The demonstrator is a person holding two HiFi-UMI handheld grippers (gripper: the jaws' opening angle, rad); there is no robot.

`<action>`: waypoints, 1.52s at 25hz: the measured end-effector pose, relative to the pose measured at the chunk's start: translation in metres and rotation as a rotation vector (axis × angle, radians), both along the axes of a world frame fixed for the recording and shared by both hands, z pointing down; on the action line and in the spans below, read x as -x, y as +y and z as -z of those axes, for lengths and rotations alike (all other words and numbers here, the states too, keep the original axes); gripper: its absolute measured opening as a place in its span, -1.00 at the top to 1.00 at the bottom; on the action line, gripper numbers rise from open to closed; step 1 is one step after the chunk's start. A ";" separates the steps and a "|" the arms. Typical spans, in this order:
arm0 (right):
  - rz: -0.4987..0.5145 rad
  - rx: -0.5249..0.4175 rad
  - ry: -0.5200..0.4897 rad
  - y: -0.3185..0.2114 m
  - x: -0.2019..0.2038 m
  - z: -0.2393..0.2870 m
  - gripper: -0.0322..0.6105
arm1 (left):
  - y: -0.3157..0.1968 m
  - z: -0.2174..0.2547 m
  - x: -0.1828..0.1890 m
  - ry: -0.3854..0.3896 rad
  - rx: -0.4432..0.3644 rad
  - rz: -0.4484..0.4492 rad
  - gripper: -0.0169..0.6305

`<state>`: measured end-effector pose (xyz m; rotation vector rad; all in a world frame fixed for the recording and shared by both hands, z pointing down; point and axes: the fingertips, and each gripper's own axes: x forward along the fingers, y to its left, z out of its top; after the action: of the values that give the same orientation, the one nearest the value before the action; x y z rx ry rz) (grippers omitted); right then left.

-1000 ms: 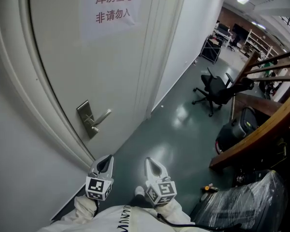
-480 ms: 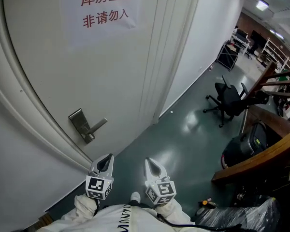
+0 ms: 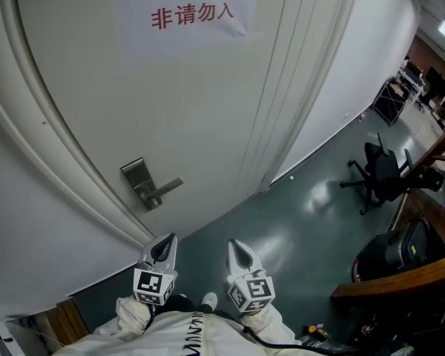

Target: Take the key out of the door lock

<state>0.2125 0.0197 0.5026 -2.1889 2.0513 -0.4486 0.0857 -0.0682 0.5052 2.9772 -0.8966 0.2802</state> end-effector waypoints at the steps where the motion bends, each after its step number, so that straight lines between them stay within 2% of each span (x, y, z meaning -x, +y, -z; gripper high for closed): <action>1: 0.018 0.003 -0.003 -0.004 0.004 -0.001 0.89 | -0.003 -0.001 0.005 -0.003 0.001 0.021 0.95; 13: 0.201 0.029 0.015 -0.071 0.056 0.000 0.89 | -0.041 -0.001 0.068 0.019 0.006 0.207 0.95; 22: 0.261 0.051 0.058 -0.125 0.104 0.002 0.89 | -0.084 0.000 0.129 0.071 0.013 0.298 0.95; 27: 0.268 0.054 0.068 -0.143 0.124 0.005 0.89 | -0.101 0.001 0.155 0.073 0.001 0.326 0.95; 32: 0.284 0.075 0.064 -0.150 0.132 0.003 0.89 | -0.106 -0.003 0.167 0.072 0.019 0.352 0.95; 38: 0.336 0.090 0.049 -0.161 0.139 -0.003 0.89 | -0.111 -0.003 0.165 0.067 0.017 0.385 0.95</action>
<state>0.0740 -0.1412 0.5057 -1.9184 2.4826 -0.5318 -0.0794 -0.1796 0.5079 2.6994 -1.4143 0.1735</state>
